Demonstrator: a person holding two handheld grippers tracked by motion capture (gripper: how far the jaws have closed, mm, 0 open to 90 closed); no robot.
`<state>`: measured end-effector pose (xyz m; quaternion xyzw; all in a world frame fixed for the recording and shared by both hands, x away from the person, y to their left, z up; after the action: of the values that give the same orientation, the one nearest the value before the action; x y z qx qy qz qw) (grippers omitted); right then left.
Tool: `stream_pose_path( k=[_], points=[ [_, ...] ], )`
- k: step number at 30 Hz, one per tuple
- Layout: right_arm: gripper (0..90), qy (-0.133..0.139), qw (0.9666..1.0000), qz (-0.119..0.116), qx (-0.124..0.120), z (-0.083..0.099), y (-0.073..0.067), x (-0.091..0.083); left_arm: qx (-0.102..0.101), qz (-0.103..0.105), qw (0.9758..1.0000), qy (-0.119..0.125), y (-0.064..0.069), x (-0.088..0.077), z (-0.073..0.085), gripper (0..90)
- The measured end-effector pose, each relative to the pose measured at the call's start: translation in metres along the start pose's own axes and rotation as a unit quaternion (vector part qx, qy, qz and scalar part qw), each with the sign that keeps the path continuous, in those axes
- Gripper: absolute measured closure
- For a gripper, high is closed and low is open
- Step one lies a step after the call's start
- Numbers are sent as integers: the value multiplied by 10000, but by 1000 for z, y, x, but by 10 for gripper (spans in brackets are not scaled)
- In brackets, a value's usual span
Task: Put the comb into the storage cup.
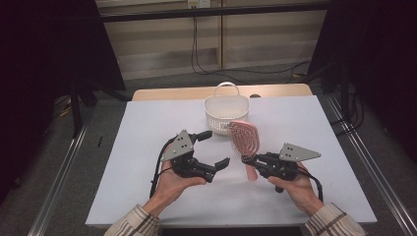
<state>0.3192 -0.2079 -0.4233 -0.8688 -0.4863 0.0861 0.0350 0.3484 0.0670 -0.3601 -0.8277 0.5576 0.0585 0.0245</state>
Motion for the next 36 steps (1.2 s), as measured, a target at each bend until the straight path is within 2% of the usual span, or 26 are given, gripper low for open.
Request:
stream_pose_path(
  k=[5, 8, 10, 12, 13, 17, 20, 23, 25, 27, 30, 34, 36],
  points=[
    [816, -20, 10000, -35, -26, -1, 0, 2, 98, 96, 9999, 51, 0, 11, -10, 29],
    [816, 22, 9999, -95, -23, -3, 0, 4, 74, 167, 9997, 161, -3, 16, -17, 33],
    [816, 47, 9999, -116, -24, -7, 0, 6, 161, 200, 9996, 154, -5, 19, -21, 32],
    [816, 68, 9999, -123, -40, -10, 0, 9, 159, 221, 9992, 282, -8, 20, -23, 18],
    [816, 114, 9998, -153, 27, -11, 0, 11, 122, 274, 9991, 292, -10, 21, -23, 20],
    [816, 128, 9995, -285, 14, -13, -3, 20, 147, 277, 9992, 253, -16, 23, -21, 13],
    [816, 73, 9993, -366, 17, -10, -4, 27, 250, 353, 9990, 75, -16, 22, -17, 18],
    [816, 34, 9990, -456, -24, -8, -5, 32, 203, 372, 9990, 122, -18, 19, -16, 47],
    [816, 43, 9987, -498, 18, -7, -6, 34, 224, 361, 9991, 83, -19, 18, -16, 48],
    [816, 25, 9985, -549, 22, -7, -7, 34, 170, 463, 9987, 109, -19, 17, -16, 65],
    [816, 25, 9983, -576, 34, -7, -7, 35, 147, 499, 9986, 47, -19, 20, -13, 70],
    [816, 40, 9984, -561, 58, -7, -7, 34, 140, 686, 9975, -92, -15, 25, -10, 80],
    [816, 50, 9983, -580, 55, -8, -7, 33, 109, 711, 9974, -35, -12, 26, -8, 102]
  ],
)
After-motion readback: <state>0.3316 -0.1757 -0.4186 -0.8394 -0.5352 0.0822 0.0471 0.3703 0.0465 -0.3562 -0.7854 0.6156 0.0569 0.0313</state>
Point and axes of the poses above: each handheld gripper's, and its own axes: x roughly forward along the jaws, z roughly out of its underside, y roughly to its right, the point moved 1 cm from there along x, roughly forward along the jaws, and after that the axes turned 1 degree about -z, right-handed, at the moved point
